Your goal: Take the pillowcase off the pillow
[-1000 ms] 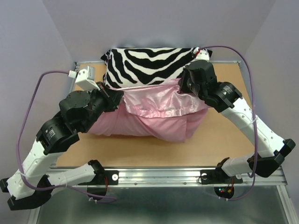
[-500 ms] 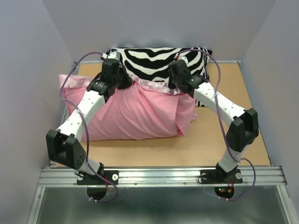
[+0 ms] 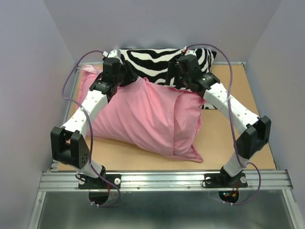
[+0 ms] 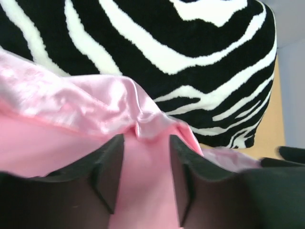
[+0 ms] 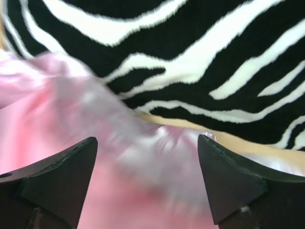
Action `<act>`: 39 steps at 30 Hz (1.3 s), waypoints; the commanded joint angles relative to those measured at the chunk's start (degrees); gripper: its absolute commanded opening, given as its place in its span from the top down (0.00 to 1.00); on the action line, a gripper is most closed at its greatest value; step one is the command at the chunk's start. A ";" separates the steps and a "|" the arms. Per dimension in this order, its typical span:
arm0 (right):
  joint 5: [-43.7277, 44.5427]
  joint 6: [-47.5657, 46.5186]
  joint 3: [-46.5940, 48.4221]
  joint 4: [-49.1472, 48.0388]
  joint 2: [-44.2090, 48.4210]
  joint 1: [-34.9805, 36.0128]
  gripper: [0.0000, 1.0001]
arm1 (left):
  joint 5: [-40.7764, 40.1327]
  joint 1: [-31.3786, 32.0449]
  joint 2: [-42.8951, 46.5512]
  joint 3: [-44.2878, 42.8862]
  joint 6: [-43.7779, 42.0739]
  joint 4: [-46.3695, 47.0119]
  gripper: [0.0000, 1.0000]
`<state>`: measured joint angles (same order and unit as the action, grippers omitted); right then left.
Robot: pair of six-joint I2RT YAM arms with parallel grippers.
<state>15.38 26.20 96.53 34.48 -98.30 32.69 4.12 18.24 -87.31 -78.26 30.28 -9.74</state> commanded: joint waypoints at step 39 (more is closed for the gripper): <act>4.93 10.79 -44.93 -3.98 41.08 0.01 0.64 | -26.18 40.02 1.53 -0.13 -5.32 3.41 0.16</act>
<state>18.13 34.48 55.09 32.47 -61.39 32.67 -22.68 56.66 -84.38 -76.01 25.58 -8.82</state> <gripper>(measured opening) 0.442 0.841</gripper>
